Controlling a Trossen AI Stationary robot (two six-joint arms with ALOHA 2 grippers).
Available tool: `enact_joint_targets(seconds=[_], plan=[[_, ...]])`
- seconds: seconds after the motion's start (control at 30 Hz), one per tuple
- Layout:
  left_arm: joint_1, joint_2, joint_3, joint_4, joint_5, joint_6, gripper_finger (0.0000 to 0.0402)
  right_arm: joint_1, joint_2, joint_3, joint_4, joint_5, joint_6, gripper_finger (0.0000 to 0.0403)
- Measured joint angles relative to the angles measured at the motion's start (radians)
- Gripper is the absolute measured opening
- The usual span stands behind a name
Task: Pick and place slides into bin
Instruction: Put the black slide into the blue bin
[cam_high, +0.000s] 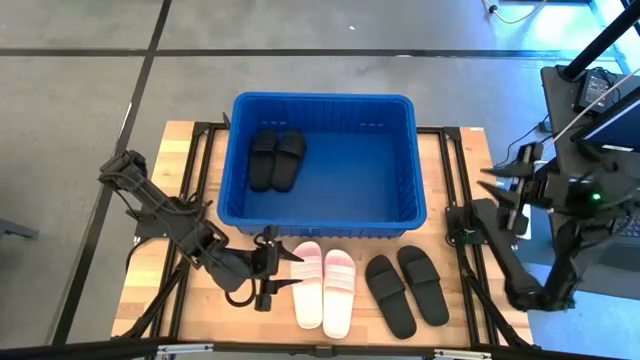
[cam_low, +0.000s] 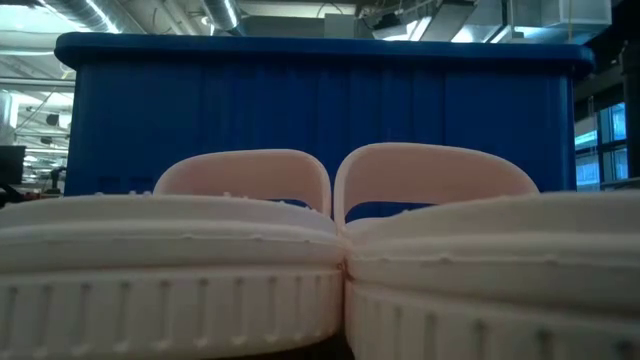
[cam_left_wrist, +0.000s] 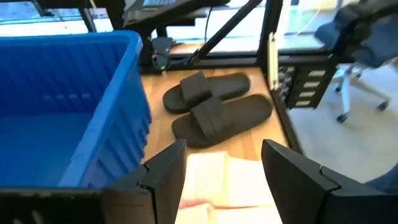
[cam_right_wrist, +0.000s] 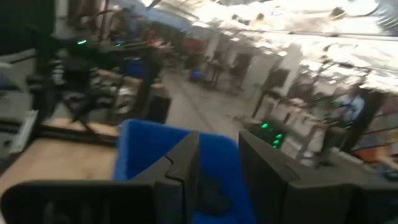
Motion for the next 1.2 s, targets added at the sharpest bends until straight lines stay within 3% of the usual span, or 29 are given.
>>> enact_joint_targets(seconds=[0.17, 0.33, 0.4, 0.7, 1.1, 1.2], plan=[[-0.002, -0.007, 0.000, 0.053, 0.008, 0.000, 0.0202, -0.094, -0.057, 0.006, 0.099, -0.060, 0.091, 0.0113], [0.004, -0.007, 0.000, 0.052, 0.009, 0.000, 0.0202, -0.140, -0.060, 0.015, 0.326, -0.094, 0.491, 0.0113], [0.005, -0.007, 0.000, 0.053, 0.008, 0.000, 0.0202, -0.144, -0.063, 0.044, 0.379, -0.105, 0.565, 0.0113], [0.005, -0.007, 0.000, 0.054, 0.011, 0.000, 0.0202, -0.119, -0.040, 0.074, 0.438, -0.025, 0.503, 0.0113], [0.033, -0.006, 0.000, 0.054, 0.006, 0.000, 0.0202, 0.100, 0.084, -0.180, 0.443, -0.020, 0.365, 0.0113], [0.051, -0.006, 0.000, 0.054, 0.006, 0.000, 0.0202, 0.172, 0.125, -0.269, 0.435, 0.039, 0.309, 0.0113]])
